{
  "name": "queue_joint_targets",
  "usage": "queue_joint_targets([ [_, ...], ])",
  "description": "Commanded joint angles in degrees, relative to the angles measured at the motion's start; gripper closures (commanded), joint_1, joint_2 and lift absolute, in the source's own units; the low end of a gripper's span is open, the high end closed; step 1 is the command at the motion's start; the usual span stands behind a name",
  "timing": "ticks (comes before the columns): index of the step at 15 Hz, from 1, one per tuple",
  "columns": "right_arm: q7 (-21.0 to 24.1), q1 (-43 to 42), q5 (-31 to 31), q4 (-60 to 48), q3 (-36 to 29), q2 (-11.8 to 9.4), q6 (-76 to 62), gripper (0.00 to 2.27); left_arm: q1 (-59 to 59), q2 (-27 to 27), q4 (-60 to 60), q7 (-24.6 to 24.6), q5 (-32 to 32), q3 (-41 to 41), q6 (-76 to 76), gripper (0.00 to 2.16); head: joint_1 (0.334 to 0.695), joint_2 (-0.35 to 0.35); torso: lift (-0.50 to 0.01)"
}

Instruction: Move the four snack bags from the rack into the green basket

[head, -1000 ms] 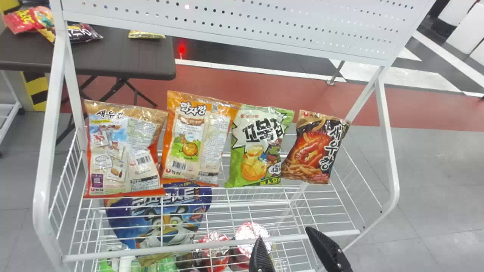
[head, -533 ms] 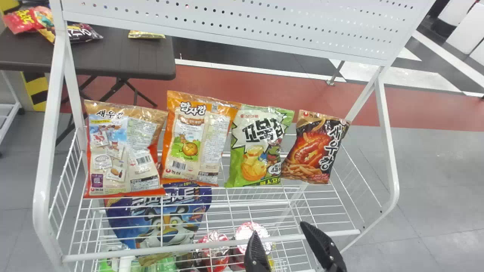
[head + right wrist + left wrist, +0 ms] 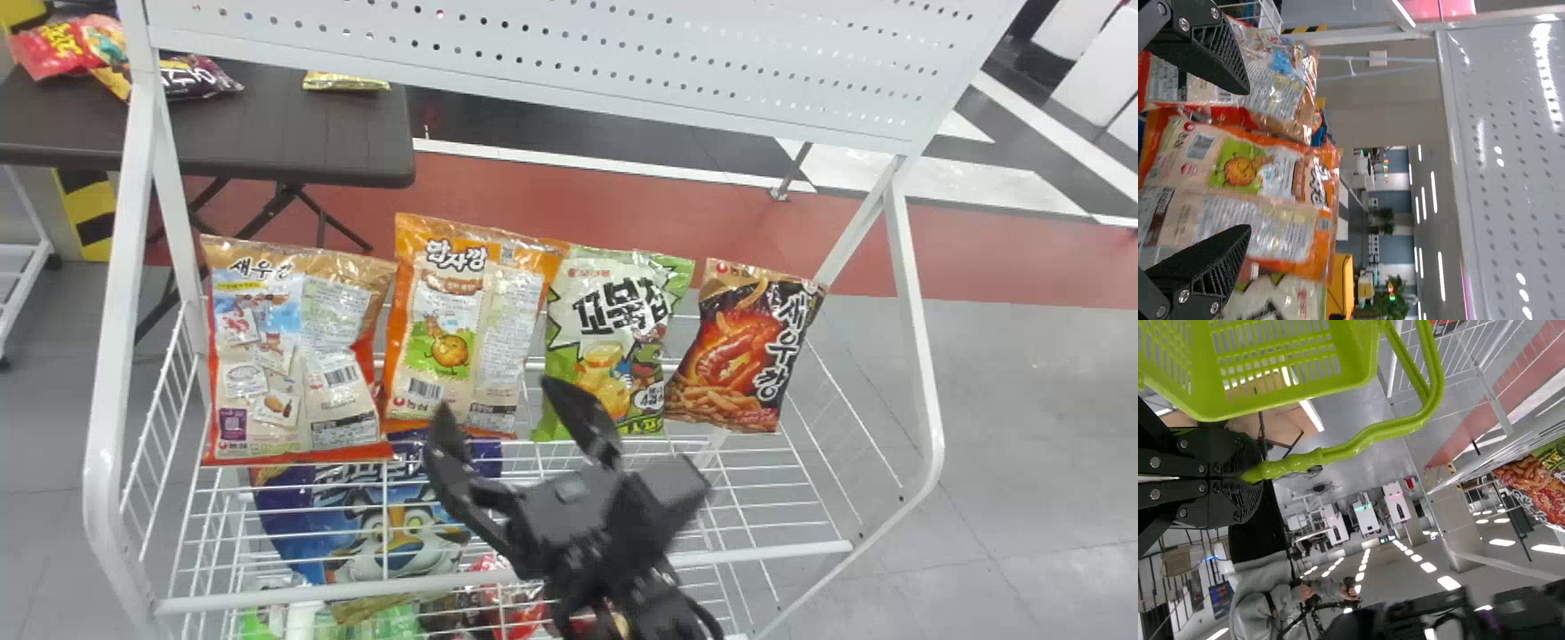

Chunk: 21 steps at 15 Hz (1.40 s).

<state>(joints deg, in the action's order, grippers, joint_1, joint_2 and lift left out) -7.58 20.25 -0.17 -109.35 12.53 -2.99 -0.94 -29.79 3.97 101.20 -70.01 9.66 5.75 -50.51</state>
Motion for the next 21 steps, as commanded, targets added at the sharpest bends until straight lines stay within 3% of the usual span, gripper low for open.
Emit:
queue_joint_targets([
  [1,0.02,-10.05,0.34,9.68,4.87,0.36,2.13,0.09,0.0,0.25,-0.03,-0.04,0.18,-0.3,-0.43,2.02,0.695,-0.194,0.0],
  [4,0.02,-16.29,0.34,16.45,8.65,1.85,4.06,0.09,0.26,0.34,-0.12,-0.22,0.45,-0.48,-0.43,2.03,0.695,-0.056,0.0],
  [8,-1.47,-21.92,0.08,21.46,11.46,3.04,9.34,0.18,0.96,0.78,-0.56,-0.22,0.98,-0.48,-0.43,2.03,0.695,0.024,0.0],
  [9,-4.02,-23.24,0.08,22.86,11.37,3.04,10.22,0.47,1.14,0.78,-0.56,-0.22,0.98,-0.48,-0.43,2.03,0.695,0.051,0.0],
  [11,-5.25,-25.26,1.66,24.18,12.96,3.04,12.5,2.21,1.23,0.87,-0.56,-0.22,0.98,-0.48,-0.43,2.03,0.695,0.079,0.0],
  [13,-6.48,-25.26,3.42,24.09,13.66,3.04,14.26,2.24,1.23,0.87,-0.56,-0.22,1.06,-0.57,-0.43,2.02,0.695,0.099,0.0],
  [14,-9.2,-25.35,3.07,24.09,13.31,3.04,15.14,2.24,1.23,0.87,-0.56,-0.3,1.06,-0.57,-0.43,2.02,0.695,0.107,0.0],
  [16,-9.47,-24.03,4.3,22.51,13.48,3.04,14.96,2.24,1.23,0.87,-0.56,-0.39,1.06,-0.57,-0.43,2.02,0.695,0.123,0.0],
  [21,-9.03,-11.64,13.88,4.58,13.13,3.04,18.83,2.24,1.05,0.78,-0.56,-0.48,1.06,-0.3,-0.25,2.02,0.695,0.137,0.0],
])
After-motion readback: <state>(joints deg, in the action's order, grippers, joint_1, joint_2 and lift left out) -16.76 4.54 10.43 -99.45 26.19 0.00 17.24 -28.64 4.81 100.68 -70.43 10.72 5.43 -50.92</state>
